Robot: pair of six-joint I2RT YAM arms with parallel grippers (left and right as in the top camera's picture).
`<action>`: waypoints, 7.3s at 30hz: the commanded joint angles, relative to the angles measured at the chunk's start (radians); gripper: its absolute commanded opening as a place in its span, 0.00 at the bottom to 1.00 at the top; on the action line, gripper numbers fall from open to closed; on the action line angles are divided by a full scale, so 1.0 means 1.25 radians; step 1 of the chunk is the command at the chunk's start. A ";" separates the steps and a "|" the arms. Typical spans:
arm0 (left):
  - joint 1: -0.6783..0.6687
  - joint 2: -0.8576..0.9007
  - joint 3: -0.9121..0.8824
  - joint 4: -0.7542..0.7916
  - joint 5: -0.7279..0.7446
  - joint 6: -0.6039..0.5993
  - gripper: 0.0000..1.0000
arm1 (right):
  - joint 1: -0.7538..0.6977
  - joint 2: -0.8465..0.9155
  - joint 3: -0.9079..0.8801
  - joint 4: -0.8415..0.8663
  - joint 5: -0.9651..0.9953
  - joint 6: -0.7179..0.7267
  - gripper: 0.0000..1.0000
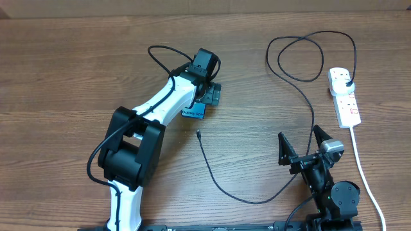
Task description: Plug charger to phone and switch on socket
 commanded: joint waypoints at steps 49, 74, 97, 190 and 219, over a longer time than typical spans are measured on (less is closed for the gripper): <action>0.013 0.051 0.037 -0.216 0.135 0.002 0.88 | 0.005 -0.005 -0.008 0.004 0.007 -0.003 1.00; 0.047 0.050 0.087 -0.262 0.147 -0.064 0.72 | 0.005 -0.005 -0.008 0.004 0.007 -0.002 1.00; 0.169 0.047 0.276 -0.365 0.753 0.063 0.74 | 0.005 0.105 0.262 -0.131 -0.071 0.088 1.00; 0.172 0.047 0.277 0.566 1.378 -0.616 0.72 | 0.161 1.391 1.315 -0.582 -0.475 0.184 0.04; 0.224 0.013 -0.047 0.620 1.042 -0.544 1.00 | -0.061 1.209 1.315 -0.775 -0.479 0.052 0.04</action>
